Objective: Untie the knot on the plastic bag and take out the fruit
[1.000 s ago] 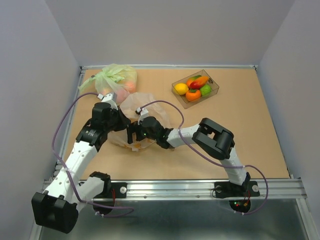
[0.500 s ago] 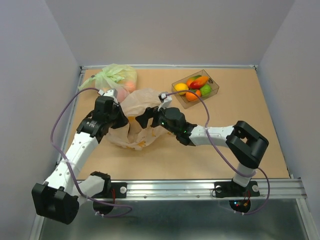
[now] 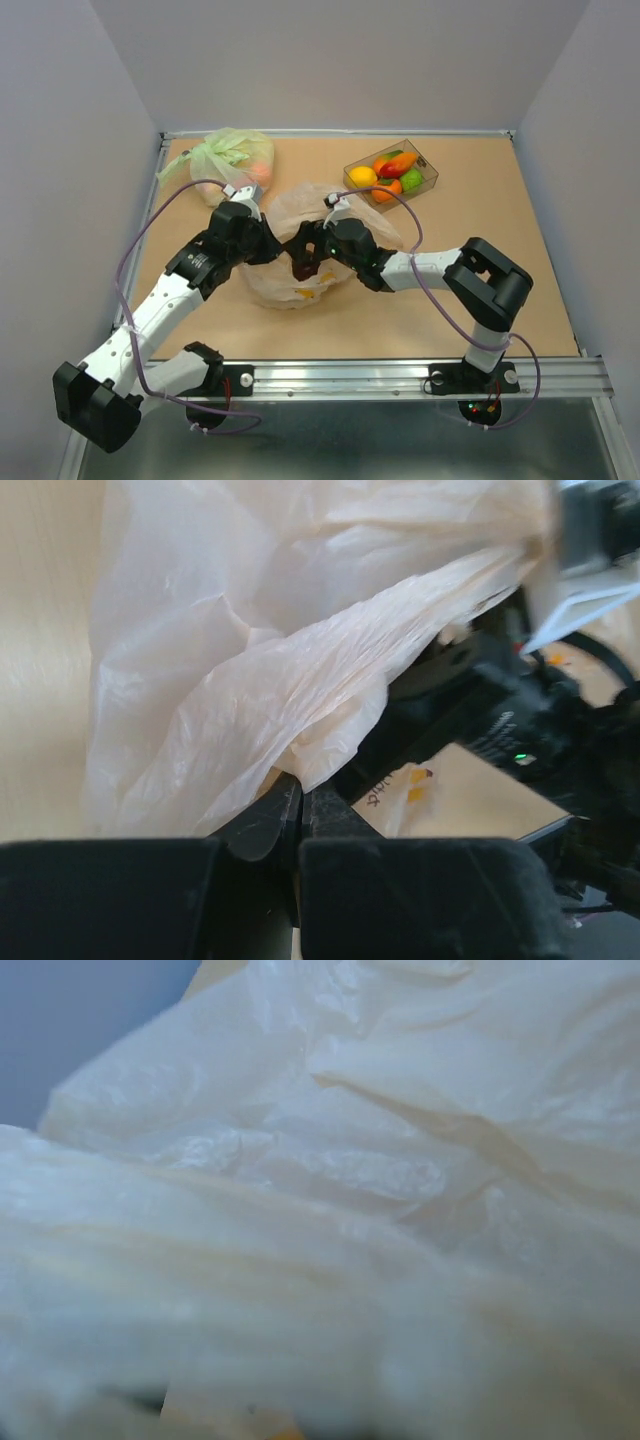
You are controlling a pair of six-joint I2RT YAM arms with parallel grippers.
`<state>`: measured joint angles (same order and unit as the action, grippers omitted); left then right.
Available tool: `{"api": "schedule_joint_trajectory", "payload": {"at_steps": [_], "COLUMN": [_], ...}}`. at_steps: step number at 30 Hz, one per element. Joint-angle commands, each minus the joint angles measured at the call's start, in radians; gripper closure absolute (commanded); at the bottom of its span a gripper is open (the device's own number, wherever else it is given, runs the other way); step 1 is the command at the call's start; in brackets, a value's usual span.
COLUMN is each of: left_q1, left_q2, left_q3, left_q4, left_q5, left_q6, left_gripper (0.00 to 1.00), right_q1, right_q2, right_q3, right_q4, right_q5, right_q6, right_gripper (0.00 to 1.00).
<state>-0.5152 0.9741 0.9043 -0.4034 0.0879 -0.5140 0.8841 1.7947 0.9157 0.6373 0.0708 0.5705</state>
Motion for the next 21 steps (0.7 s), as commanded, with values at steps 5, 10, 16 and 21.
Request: {"api": "schedule_joint_trajectory", "payload": {"at_steps": [5, 10, 16, 21], "left_q1": [-0.002, -0.002, -0.003, -0.002], "left_q2": [-0.008, -0.003, 0.028, 0.074], "left_q3": [-0.159, -0.206, -0.278, -0.309], "left_q4": [0.052, 0.078, 0.141, 0.186], "left_q5": [-0.001, 0.013, 0.024, 0.033], "left_q6": [-0.052, -0.052, -0.061, -0.066], "left_gripper": [1.00, 1.00, 1.00, 1.00], "right_q1": [0.003, 0.007, 0.030, 0.032], "right_q2": [0.060, 0.065, 0.054, 0.063], "right_q3": [0.061, 0.083, 0.084, 0.086], "right_q4": [-0.111, -0.189, -0.260, -0.264], "right_q5": [0.029, -0.058, -0.057, -0.043], "right_q6": [-0.012, -0.057, -0.106, -0.118], "right_gripper": [0.02, 0.01, 0.01, 0.17]}}
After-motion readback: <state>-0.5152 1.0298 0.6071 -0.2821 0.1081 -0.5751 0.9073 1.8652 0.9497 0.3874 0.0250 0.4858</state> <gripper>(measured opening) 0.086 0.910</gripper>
